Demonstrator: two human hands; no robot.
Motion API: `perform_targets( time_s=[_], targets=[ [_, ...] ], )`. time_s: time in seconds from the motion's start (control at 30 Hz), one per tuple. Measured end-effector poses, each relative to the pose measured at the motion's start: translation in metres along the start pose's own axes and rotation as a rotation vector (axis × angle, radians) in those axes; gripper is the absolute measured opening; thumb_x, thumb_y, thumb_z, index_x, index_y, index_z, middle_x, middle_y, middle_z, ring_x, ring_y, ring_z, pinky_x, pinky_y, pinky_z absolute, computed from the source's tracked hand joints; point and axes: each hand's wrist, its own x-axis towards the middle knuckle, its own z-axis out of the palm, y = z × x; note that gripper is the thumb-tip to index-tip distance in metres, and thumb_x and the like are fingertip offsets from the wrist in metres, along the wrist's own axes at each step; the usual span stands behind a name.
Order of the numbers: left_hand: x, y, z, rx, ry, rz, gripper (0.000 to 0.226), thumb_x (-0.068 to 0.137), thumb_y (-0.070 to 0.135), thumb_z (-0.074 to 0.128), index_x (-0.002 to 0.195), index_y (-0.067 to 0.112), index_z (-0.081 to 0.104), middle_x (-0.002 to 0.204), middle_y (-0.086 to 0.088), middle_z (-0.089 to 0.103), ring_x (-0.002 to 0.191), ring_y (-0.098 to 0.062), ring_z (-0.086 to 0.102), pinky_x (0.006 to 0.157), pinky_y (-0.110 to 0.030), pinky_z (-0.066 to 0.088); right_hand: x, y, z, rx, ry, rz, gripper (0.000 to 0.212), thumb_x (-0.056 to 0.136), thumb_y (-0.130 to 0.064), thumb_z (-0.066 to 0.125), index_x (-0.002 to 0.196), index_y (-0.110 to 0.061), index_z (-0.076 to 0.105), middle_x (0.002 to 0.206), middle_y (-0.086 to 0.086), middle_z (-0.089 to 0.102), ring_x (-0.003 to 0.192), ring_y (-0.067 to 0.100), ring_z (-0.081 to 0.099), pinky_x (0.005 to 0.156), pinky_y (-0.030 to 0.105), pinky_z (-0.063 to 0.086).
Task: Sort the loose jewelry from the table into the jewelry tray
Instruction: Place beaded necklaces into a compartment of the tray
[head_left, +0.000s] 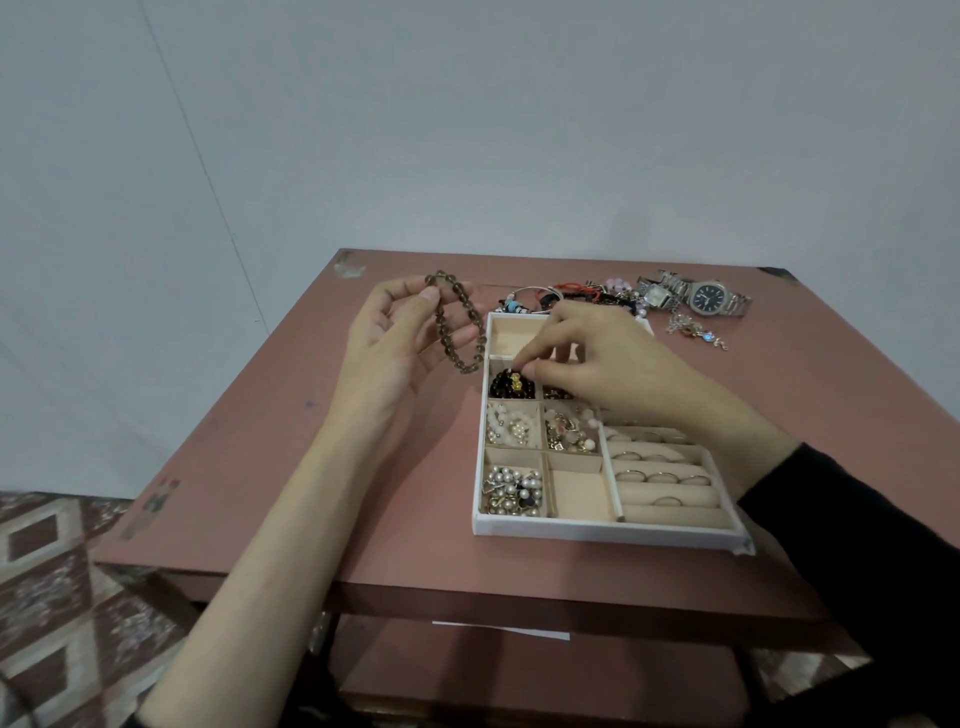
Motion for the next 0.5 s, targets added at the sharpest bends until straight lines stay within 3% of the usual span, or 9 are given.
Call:
perform_targets(
  time_s=[0.23,0.33,0.5],
  targets=[
    [-0.004,0.002,0.008,0.018,-0.011,-0.068,0.012,0.095,0.003,0.044,0.107,0.004,0.045,0.104,-0.019,0.063,0.084,-0.023,0.065,0.069,-0.025,0.058,-0.025,0.026,-0.015,0.338,0.313,0.153,0.011,0.086,-0.016,0.064,0.089,-0.020,0.074,0.081,-0.005,0.067,0.063,-0.005,0.050,0.056,0.009,0.041],
    [-0.010,0.006,0.017,0.029,-0.075,-0.125,0.014,0.094,0.002,0.044,0.108,0.003,0.046,0.100,-0.018,0.064,0.081,-0.023,0.069,0.069,-0.024,0.058,-0.035,0.037,-0.014,0.456,0.444,0.186,0.012,0.087,-0.014,0.063,0.088,-0.021,0.073,0.078,-0.005,0.066,0.062,-0.006,0.048,0.056,0.008,0.041],
    [-0.028,0.014,0.037,0.097,-0.255,-0.314,0.010,0.092,0.002,0.045,0.101,0.003,0.051,0.103,-0.020,0.067,0.088,-0.032,0.067,0.070,-0.027,0.059,-0.038,0.048,-0.013,0.494,0.604,0.233,0.012,0.086,-0.018,0.064,0.086,-0.026,0.073,0.069,-0.014,0.066,0.069,0.006,0.055,0.066,0.020,0.047]
  ],
)
